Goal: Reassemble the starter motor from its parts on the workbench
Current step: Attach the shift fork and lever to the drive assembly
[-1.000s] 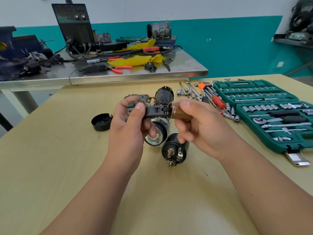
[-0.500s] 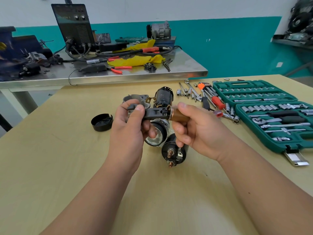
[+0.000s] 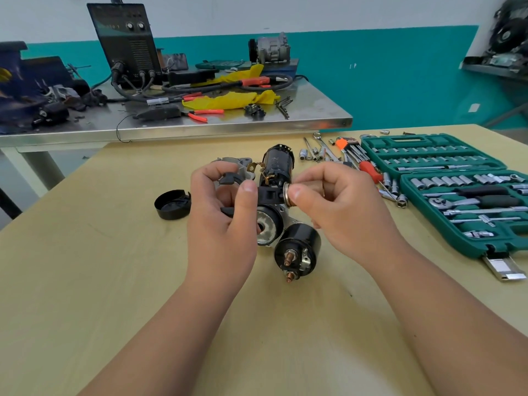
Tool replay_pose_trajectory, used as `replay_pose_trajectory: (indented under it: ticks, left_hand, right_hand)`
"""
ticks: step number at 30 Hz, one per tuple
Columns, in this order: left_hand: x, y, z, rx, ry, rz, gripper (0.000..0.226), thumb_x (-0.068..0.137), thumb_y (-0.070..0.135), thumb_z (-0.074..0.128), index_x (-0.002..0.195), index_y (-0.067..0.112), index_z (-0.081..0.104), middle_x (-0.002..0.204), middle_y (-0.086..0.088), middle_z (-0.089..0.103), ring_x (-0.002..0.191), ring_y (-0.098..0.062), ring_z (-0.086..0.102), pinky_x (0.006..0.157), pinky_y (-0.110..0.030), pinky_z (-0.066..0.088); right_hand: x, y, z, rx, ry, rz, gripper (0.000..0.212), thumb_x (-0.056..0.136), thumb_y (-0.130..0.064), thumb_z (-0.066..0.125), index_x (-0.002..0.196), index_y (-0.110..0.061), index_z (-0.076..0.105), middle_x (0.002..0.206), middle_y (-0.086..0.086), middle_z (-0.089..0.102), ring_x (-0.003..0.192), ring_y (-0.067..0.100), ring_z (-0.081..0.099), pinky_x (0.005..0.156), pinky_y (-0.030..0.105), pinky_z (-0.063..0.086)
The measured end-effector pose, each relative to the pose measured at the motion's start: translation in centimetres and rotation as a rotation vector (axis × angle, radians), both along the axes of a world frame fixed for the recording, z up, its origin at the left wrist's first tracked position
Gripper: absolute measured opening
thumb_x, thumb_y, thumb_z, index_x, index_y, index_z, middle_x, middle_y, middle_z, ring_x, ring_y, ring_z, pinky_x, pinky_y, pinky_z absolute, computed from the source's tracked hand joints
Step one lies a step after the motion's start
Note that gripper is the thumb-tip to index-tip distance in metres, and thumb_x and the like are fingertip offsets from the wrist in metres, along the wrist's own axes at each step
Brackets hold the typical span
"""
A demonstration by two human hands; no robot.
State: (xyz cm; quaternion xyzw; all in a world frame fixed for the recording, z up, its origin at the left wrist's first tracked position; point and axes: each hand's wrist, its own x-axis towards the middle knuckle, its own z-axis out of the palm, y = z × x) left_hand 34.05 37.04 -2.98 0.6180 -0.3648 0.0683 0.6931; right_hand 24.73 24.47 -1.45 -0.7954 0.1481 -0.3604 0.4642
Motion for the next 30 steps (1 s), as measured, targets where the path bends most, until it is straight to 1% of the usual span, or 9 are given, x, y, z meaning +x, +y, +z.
replay_pose_trajectory:
  ticks: [5,8,13,19,21,23,25,27,30]
  left_hand:
    - [-0.2,0.1,0.0,0.013,-0.054,0.034,0.026,0.089,0.038,0.053,0.093,0.061,0.042,0.072,-0.001,0.058,0.055,-0.025,0.054,0.048,-0.025,0.046]
    - [-0.2,0.0,-0.1,0.036,-0.066,0.043,0.03,0.09,0.035,0.053,0.093,0.062,0.04,0.075,-0.001,0.059,0.054,-0.021,0.055,0.047,-0.019,0.044]
    - [-0.6,0.0,-0.1,0.089,-0.175,0.1,0.026,0.093,0.033,0.051,0.1,0.054,0.037,0.075,0.015,0.062,0.054,-0.007,0.057,0.048,-0.01,0.039]
    - [-0.7,0.1,0.2,0.069,-0.188,0.136,0.022,0.092,0.038,0.049,0.1,0.055,0.036,0.078,0.012,0.062,0.054,-0.008,0.056,0.049,-0.009,0.037]
    - [-0.6,0.1,0.4,0.03,-0.136,0.126,0.023,0.093,0.033,0.052,0.098,0.052,0.039,0.072,0.014,0.061,0.053,-0.009,0.055,0.048,-0.013,0.039]
    - [-0.5,0.1,0.4,0.023,-0.027,0.075,0.022,0.093,0.028,0.054,0.097,0.046,0.043,0.067,0.011,0.06,0.05,-0.012,0.054,0.046,-0.021,0.043]
    - [-0.4,-0.2,0.3,0.05,0.106,-0.04,0.02,0.096,0.019,0.056,0.097,0.037,0.048,0.06,0.006,0.061,0.044,-0.012,0.053,0.043,-0.021,0.043]
    - [-0.2,-0.3,0.2,0.025,0.227,-0.122,0.014,0.096,0.014,0.056,0.098,0.028,0.054,0.054,0.003,0.058,0.042,-0.012,0.05,0.042,-0.021,0.043]
    - [0.9,-0.2,0.7,-0.084,0.523,-0.304,0.008,0.096,0.018,0.055,0.098,0.024,0.061,0.049,0.003,0.048,0.042,-0.014,0.044,0.047,-0.025,0.046]
  right_hand:
    - [0.1,0.2,-0.1,-0.052,-0.015,-0.026,0.026,0.071,-0.056,0.058,0.081,-0.032,0.063,0.061,-0.012,0.061,0.053,0.004,0.053,0.051,0.027,0.046]
    - [0.2,0.5,-0.2,-0.06,-0.022,-0.028,0.024,0.073,-0.055,0.056,0.081,-0.033,0.061,0.059,-0.014,0.058,0.053,0.006,0.054,0.053,0.029,0.047]
    - [0.1,0.9,-0.2,-0.142,-0.006,-0.037,0.025,0.078,-0.056,0.049,0.087,-0.034,0.057,0.066,-0.023,0.06,0.059,0.001,0.057,0.052,0.014,0.041]
    - [-0.1,1.1,0.1,-0.179,0.005,0.011,0.021,0.08,-0.056,0.043,0.09,-0.04,0.052,0.067,-0.03,0.059,0.063,0.002,0.06,0.058,0.021,0.047]
    - [-0.1,1.3,0.3,-0.16,-0.015,0.034,0.018,0.083,-0.052,0.045,0.091,-0.039,0.052,0.067,-0.025,0.061,0.06,0.003,0.059,0.057,0.023,0.048]
    - [-0.1,1.6,0.4,-0.001,-0.093,0.132,0.013,0.089,-0.04,0.048,0.091,-0.031,0.057,0.064,-0.012,0.062,0.051,0.006,0.055,0.052,0.027,0.046]
    - [-0.2,2.0,0.5,0.085,-0.169,0.244,0.017,0.093,-0.032,0.048,0.088,-0.023,0.061,0.06,-0.004,0.061,0.047,0.009,0.052,0.047,0.025,0.042]
    - [-0.1,2.2,0.5,0.067,-0.222,0.293,0.019,0.09,-0.035,0.052,0.086,-0.022,0.065,0.058,-0.003,0.061,0.047,0.007,0.052,0.046,0.02,0.041]
    - [-0.2,1.0,0.7,0.272,-0.286,0.282,0.019,0.084,-0.039,0.055,0.082,-0.028,0.07,0.057,0.001,0.06,0.044,0.014,0.049,0.045,0.027,0.042]
